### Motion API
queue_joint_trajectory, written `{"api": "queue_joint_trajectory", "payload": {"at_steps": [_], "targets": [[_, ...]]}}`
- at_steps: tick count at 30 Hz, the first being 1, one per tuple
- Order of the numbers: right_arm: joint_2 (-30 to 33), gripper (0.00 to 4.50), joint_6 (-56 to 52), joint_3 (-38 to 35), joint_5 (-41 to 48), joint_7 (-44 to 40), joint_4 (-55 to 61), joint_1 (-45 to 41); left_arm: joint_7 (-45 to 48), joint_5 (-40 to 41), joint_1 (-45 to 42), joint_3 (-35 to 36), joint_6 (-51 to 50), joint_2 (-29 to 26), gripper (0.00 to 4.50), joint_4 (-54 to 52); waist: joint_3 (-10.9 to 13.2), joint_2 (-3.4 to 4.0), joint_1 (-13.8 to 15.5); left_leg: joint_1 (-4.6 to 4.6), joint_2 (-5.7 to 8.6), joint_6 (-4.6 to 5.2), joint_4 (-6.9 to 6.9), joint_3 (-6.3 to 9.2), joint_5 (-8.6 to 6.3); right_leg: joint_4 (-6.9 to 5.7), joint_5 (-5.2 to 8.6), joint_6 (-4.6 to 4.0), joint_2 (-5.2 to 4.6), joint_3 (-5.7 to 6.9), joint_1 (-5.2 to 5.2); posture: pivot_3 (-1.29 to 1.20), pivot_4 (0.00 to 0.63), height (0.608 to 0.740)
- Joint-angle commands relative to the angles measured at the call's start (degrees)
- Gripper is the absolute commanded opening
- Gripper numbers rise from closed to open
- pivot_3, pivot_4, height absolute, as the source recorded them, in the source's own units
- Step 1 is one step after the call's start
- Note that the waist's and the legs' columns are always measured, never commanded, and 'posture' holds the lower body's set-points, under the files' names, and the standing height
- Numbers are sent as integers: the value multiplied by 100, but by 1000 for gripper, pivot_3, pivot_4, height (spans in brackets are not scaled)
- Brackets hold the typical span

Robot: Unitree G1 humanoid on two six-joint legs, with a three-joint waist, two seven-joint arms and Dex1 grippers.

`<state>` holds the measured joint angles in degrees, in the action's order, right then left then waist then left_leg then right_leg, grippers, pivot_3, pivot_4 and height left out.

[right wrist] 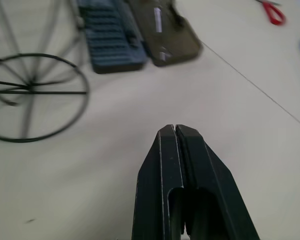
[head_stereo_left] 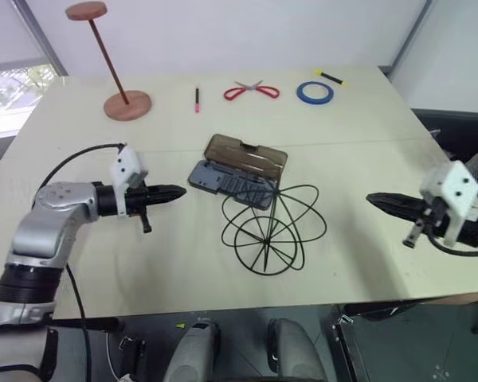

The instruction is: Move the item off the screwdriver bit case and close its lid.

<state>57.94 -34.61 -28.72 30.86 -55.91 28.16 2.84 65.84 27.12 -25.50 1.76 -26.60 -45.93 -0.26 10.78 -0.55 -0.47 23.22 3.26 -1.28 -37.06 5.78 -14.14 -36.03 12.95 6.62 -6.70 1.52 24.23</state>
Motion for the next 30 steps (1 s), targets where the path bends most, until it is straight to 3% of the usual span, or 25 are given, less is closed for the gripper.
{"api": "queue_joint_trajectory", "payload": {"at_steps": [1, 5, 30], "targets": [[107, 23, -394, -356, 543, -106, 544, 50, 295, 173, 35, 171, -67, -230, 0, -285, 1, -1, -1, 0, 0, 0, 0, 0, 0, 0, 0, 0, 0, 0, 0, 0, 150, 740], [88, 23, -631, -247, 750, -7, 1070, 159, 183, 196, 37, 164, -143, -153, 0, -376, 1, 0, -2, 0, -2, 0, 0, 0, 0, -1, 0, 0, -2, 0, 2, 0, 150, 740], [91, 23, -1055, -320, 1064, 414, 1315, 124, 2, 226, -121, 49, -307, 202, 0, -453, 2, -2, 25, 4, 1, 0, -3, -2, 0, 1, 0, 0, -5, 0, 2, 0, 150, 740]]}}
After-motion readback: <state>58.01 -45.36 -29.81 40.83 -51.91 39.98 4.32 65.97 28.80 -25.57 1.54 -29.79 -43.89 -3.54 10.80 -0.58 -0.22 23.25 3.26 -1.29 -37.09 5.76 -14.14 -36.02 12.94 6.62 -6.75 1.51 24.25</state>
